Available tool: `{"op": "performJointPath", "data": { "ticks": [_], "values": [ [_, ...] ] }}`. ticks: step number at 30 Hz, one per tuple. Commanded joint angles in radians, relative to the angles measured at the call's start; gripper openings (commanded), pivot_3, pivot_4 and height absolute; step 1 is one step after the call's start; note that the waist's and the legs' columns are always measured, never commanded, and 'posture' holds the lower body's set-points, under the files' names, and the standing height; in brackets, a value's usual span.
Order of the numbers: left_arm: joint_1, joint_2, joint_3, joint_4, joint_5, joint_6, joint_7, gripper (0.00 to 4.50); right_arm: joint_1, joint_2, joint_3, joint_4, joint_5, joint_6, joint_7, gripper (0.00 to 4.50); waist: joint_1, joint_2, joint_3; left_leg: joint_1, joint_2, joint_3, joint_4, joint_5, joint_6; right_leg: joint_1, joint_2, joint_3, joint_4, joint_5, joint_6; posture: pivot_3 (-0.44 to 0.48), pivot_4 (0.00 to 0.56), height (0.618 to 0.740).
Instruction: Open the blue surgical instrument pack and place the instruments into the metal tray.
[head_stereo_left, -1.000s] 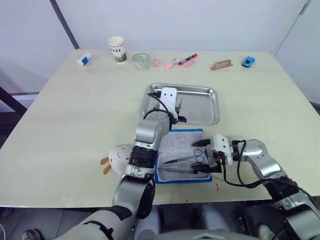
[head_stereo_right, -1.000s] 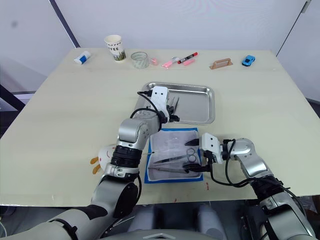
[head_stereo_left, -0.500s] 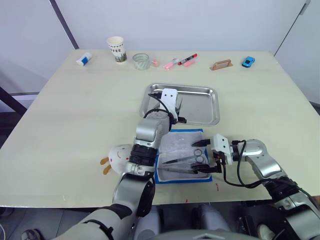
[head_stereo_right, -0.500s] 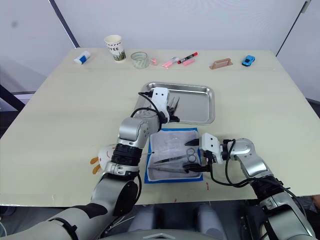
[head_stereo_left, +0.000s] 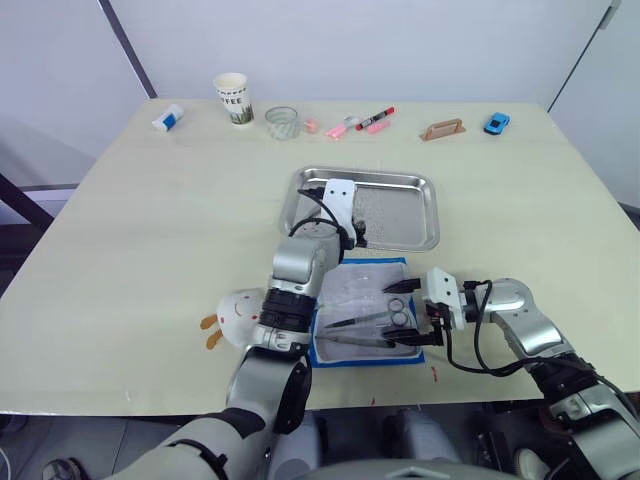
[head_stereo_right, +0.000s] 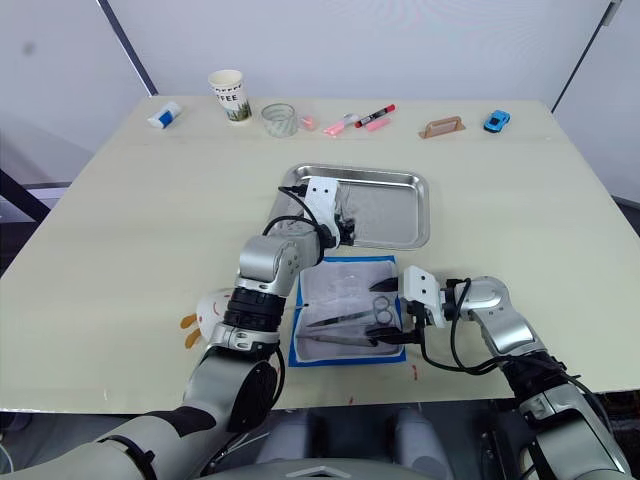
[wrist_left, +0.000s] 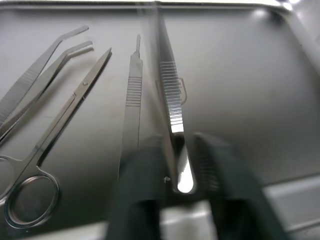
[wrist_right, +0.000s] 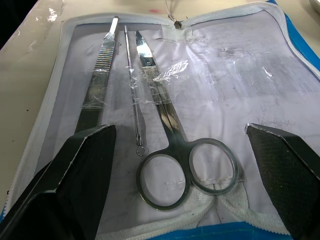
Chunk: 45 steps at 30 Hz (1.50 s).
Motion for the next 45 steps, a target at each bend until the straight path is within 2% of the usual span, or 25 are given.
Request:
{"op": "performJointPath", "data": {
  "ticks": [1, 7, 13, 15, 16, 19, 21, 29, 30, 31, 32, 33, 39, 45],
  "values": [
    [-0.018, 0.000, 0.001, -0.057, -0.006, 0.019, -0.008, 3.18, 0.038, -0.009, 0.037, 0.067, -0.080, 0.045, -0.034, 4.50, 0.000, 0.000, 0.000, 0.000, 0.000, 0.000, 0.000, 0.000, 0.000, 0.000, 0.000, 0.000, 0.000, 0.000, 0.000, 0.000, 0.150, 0.740],
    [0.019, 0.015, -0.003, -0.182, -0.049, 0.061, -0.068, 3.18, 0.037, -0.011, 0.036, 0.068, -0.079, 0.045, -0.032, 4.50, 0.000, 0.000, 0.000, 0.000, 0.000, -0.001, 0.000, 0.000, 0.000, 0.000, 0.000, 0.000, 0.000, 0.000, 0.000, 0.000, 0.150, 0.740],
    [0.080, 0.101, -0.016, -0.335, -0.125, 0.038, -0.225, 3.18, 0.034, -0.013, 0.035, 0.070, -0.078, 0.044, -0.028, 4.50, -0.002, 0.003, 0.002, 0.000, 0.000, -0.004, -0.001, 0.000, -0.001, 0.000, 0.000, 0.000, 0.000, 0.000, 0.000, 0.000, 0.150, 0.740],
    [0.113, 0.142, -0.031, -0.367, -0.122, -0.030, -0.270, 3.18, 0.034, -0.013, 0.035, 0.069, -0.076, 0.044, -0.028, 4.50, -0.002, 0.003, 0.002, 0.000, 0.000, -0.004, -0.001, 0.000, -0.001, 0.000, 0.000, 0.000, 0.000, 0.000, 0.000, 0.000, 0.150, 0.740],
    [0.135, 0.144, -0.017, -0.379, -0.146, -0.095, -0.312, 3.18, 0.035, -0.012, 0.035, 0.068, -0.076, 0.044, -0.028, 4.50, -0.002, 0.003, 0.002, 0.000, 0.000, -0.004, -0.001, 0.000, -0.001, 0.000, -0.001, 0.000, 0.000, 0.000, 0.000, 0.000, 0.150, 0.740],
    [0.217, 0.230, -0.019, -0.422, -0.199, -0.256, -0.506, 3.18, 0.035, -0.015, 0.032, 0.064, -0.072, 0.044, -0.024, 4.50, -0.002, 0.003, 0.002, 0.001, 0.000, -0.004, -0.001, 0.001, -0.001, 0.000, -0.001, 0.000, 0.000, 0.000, 0.000, 0.000, 0.150, 0.740],
    [0.268, 0.311, -0.009, -0.436, -0.248, -0.295, -0.639, 3.18, 0.036, -0.017, 0.031, 0.063, -0.071, 0.041, -0.021, 4.50, -0.002, 0.003, 0.002, 0.001, 0.000, -0.004, -0.001, 0.001, -0.002, 0.000, -0.002, 0.000, 0.000, 0.000, 0.000, 0.000, 0.150, 0.740],
    [0.393, 0.547, 0.056, -0.419, -0.406, -0.387, -1.021, 3.18, 0.036, -0.014, 0.026, 0.060, -0.067, 0.040, -0.021, 4.50, -0.002, 0.005, 0.003, 0.001, 0.000, -0.004, -0.001, 0.000, 0.001, 0.000, -0.002, -0.001, -0.001, 0.000, -0.001, 0.000, 0.150, 0.740],
    [0.406, 0.569, 0.062, -0.422, -0.432, -0.382, -1.057, 3.57, 0.036, -0.015, 0.026, 0.060, -0.067, 0.039, -0.022, 4.50, -0.002, 0.006, 0.004, 0.001, 0.000, -0.004, -0.002, 0.000, 0.001, 0.000, -0.002, -0.001, -0.001, 0.000, -0.001, 0.000, 0.150, 0.740],
    [0.418, 0.586, 0.071, -0.425, -0.452, -0.382, -1.079, 3.66, 0.037, -0.015, 0.025, 0.059, -0.067, 0.039, -0.023, 4.50, -0.002, 0.006, 0.004, 0.001, 0.000, -0.004, -0.002, -0.001, 0.001, 0.000, -0.002, -0.001, -0.001, 0.000, -0.001, 0.000, 0.150, 0.740],
    [0.427, 0.597, 0.079, -0.426, -0.466, -0.383, -1.092, 3.97, 0.038, -0.016, 0.024, 0.058, -0.067, 0.039, -0.023, 4.50, -0.001, 0.005, 0.004, 0.001, 0.000, -0.004, -0.002, -0.001, 0.001, 0.000, -0.002, -0.001, -0.001, 0.000, -0.001, 0.000, 0.150, 0.740],
    [0.445, 0.617, 0.091, -0.424, -0.477, -0.390, -1.114, 4.43, 0.040, -0.017, 0.023, 0.054, -0.067, 0.041, -0.024, 4.50, -0.001, 0.005, 0.004, 0.001, 0.001, -0.004, -0.001, -0.001, 0.001, 0.000, -0.002, -0.001, -0.001, 0.000, -0.001, 0.000, 0.150, 0.740],
    [0.562, 0.711, 0.143, -0.436, -0.509, -0.445, -1.220, 4.43, 0.050, -0.026, 0.014, 0.037, -0.063, 0.047, -0.023, 4.50, 0.000, 0.007, 0.006, 0.000, 0.001, -0.004, -0.002, -0.001, 0.001, 0.000, -0.002, -0.001, -0.001, -0.001, -0.001, 0.000, 0.150, 0.740],
    [0.657, 0.740, 0.169, -0.376, -0.495, -0.604, -1.341, 4.43, 0.053, -0.028, 0.004, 0.022, -0.058, 0.052, -0.023, 4.50, 0.002, 0.008, 0.006, 0.000, 0.002, -0.004, -0.002, -0.001, 0.001, -0.001, -0.003, -0.002, -0.001, -0.002, -0.004, 0.000, 0.150, 0.740]
  ]
}}
